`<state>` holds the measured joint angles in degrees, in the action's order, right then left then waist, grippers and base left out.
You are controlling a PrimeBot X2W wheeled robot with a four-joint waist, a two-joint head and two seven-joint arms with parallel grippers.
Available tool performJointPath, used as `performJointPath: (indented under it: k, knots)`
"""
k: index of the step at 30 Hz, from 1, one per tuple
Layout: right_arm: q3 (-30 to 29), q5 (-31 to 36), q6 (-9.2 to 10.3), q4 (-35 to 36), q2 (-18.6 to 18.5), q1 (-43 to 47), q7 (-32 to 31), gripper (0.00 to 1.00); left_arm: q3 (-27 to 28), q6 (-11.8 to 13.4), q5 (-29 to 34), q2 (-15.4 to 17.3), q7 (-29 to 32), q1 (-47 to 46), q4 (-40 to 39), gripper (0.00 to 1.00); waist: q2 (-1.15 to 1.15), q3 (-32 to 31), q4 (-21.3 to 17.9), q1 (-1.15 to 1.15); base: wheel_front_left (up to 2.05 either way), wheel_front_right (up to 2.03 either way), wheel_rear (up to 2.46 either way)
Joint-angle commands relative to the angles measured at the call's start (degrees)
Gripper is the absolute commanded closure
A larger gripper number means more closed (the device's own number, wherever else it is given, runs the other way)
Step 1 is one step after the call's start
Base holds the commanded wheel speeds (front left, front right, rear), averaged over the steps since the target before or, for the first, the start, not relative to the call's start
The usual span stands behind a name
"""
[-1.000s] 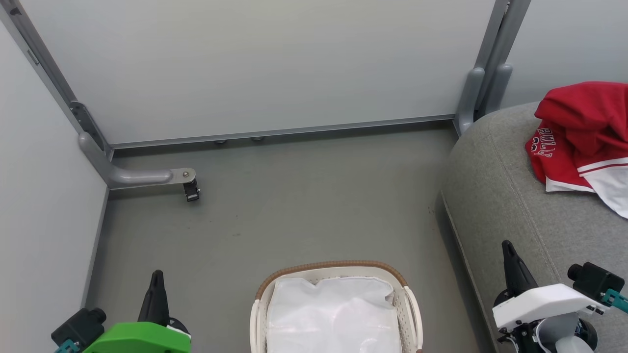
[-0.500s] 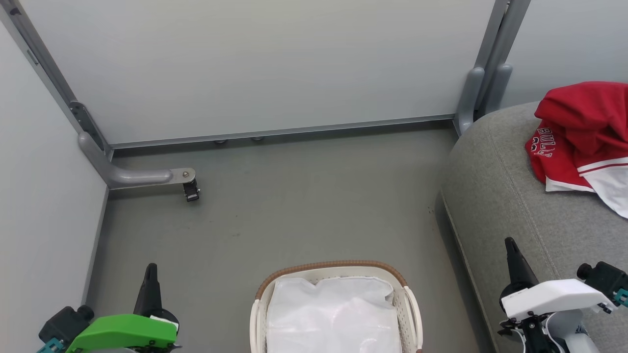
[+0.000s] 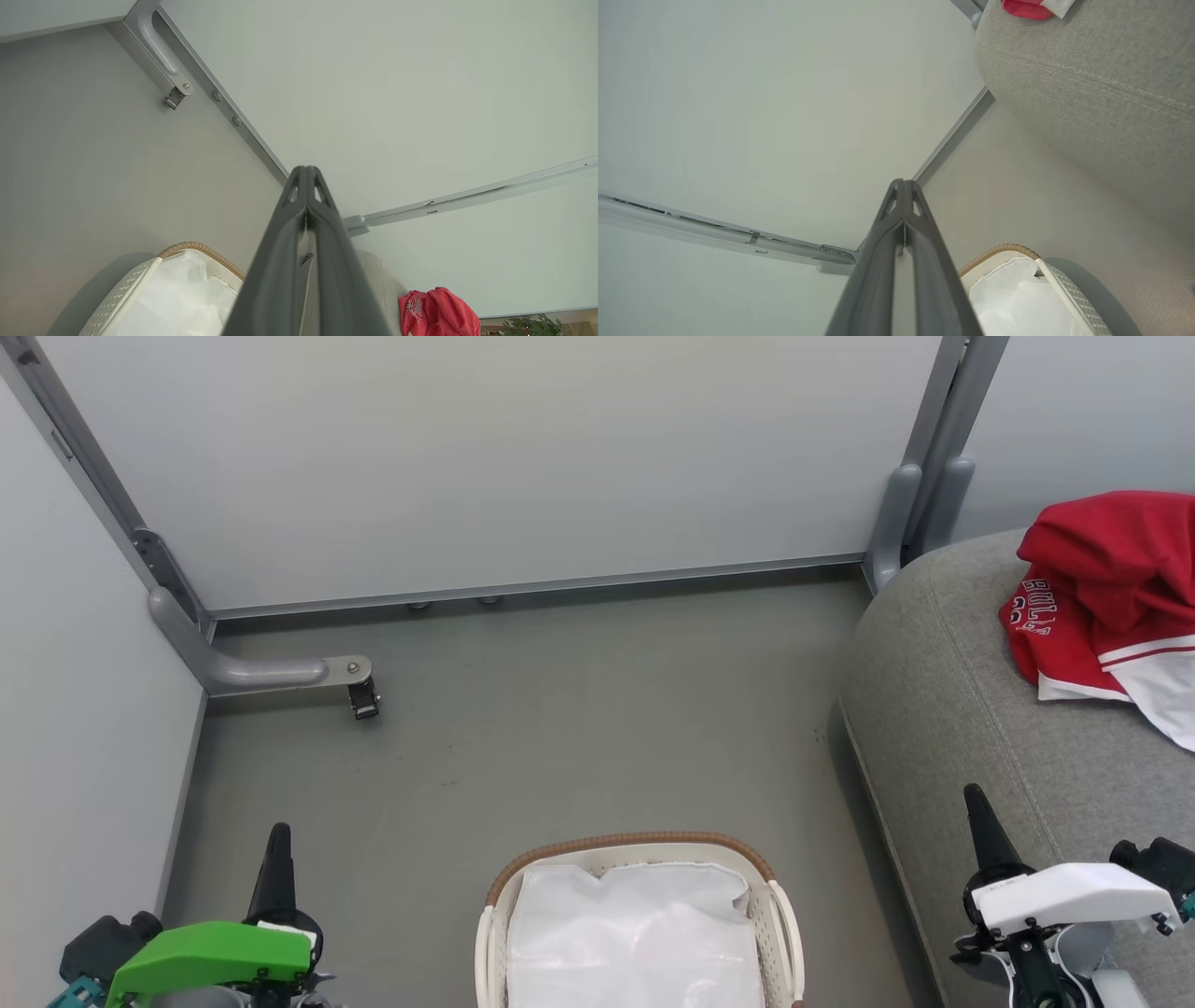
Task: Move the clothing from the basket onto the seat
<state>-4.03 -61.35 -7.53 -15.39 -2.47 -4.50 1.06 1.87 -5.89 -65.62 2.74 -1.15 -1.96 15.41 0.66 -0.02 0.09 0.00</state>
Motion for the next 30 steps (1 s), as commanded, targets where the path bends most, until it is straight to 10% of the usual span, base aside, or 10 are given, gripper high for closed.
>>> performJointPath:
  k: [1,30]
  knots:
    - [-0.3,-1.7,0.04,0.7,-0.4,-1.3,-0.3,1.00,0.5,-0.3,-1.6,0.2,0.4,-1.7,-0.6,1.00,-0.34,0.0,0.0,0.00,0.00,0.00,0.00]
    - [-1.6,-17.5,0.04,1.0,-0.5,-1.9,-4.3,1.00,2.9,-1.1,-15.2,0.2,4.4,-3.5,-0.9,1.00,-0.49,0.0,0.0,0.00,0.00,0.00,0.00]
